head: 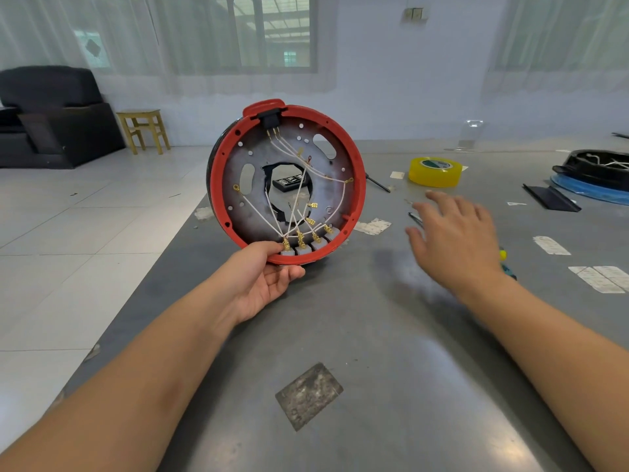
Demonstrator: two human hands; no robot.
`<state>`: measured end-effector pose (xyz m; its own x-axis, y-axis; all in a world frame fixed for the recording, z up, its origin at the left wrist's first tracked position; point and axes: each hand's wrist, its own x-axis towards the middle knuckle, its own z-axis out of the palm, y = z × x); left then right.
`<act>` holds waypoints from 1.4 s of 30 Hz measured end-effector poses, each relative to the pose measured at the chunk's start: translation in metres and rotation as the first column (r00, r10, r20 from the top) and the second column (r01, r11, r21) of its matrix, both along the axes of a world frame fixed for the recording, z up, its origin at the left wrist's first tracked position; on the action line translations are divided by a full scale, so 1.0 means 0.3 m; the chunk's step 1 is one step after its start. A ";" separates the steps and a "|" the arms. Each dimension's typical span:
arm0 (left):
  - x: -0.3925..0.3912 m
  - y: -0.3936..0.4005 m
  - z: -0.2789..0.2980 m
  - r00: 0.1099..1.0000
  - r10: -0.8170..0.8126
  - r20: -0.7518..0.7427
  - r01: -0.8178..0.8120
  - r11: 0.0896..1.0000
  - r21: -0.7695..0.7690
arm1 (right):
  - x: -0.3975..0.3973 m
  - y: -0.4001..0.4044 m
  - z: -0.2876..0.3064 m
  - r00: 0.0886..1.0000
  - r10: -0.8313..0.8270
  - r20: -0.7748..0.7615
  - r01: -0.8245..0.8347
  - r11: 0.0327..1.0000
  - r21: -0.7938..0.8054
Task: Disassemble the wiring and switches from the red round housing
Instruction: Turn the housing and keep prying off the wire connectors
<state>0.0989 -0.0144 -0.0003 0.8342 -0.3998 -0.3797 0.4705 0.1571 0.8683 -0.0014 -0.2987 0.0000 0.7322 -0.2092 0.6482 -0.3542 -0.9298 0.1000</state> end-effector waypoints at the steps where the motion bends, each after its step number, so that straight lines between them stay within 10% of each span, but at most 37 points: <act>1: -0.001 0.000 0.000 1.000 -0.003 0.001 0.003 1.000 0.000 | 0.006 0.051 -0.002 0.992 0.098 0.079 -0.096 0.995 -0.033; 7: -0.003 -0.005 -0.003 1.000 -0.027 0.015 0.027 0.999 -0.021 | 0.082 0.322 -0.047 0.861 0.467 0.201 -0.463 0.884 -0.069; 17: 0.001 -0.004 -0.013 0.996 -0.061 0.058 0.062 0.998 -0.015 | 0.230 0.427 -0.046 0.722 0.636 0.272 -0.642 0.763 -0.076; 42: -0.001 -0.002 -0.008 0.997 -0.052 0.051 0.051 0.999 0.015 | 0.187 0.390 -0.011 0.737 0.604 0.305 -0.619 0.783 -0.056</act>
<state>0.0987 -0.0149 -0.0027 0.8312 -0.4378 -0.3428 0.4325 0.1216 0.8934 0.0548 -0.1816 -0.0033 0.4920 0.1824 0.8513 0.2873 -0.9570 0.0390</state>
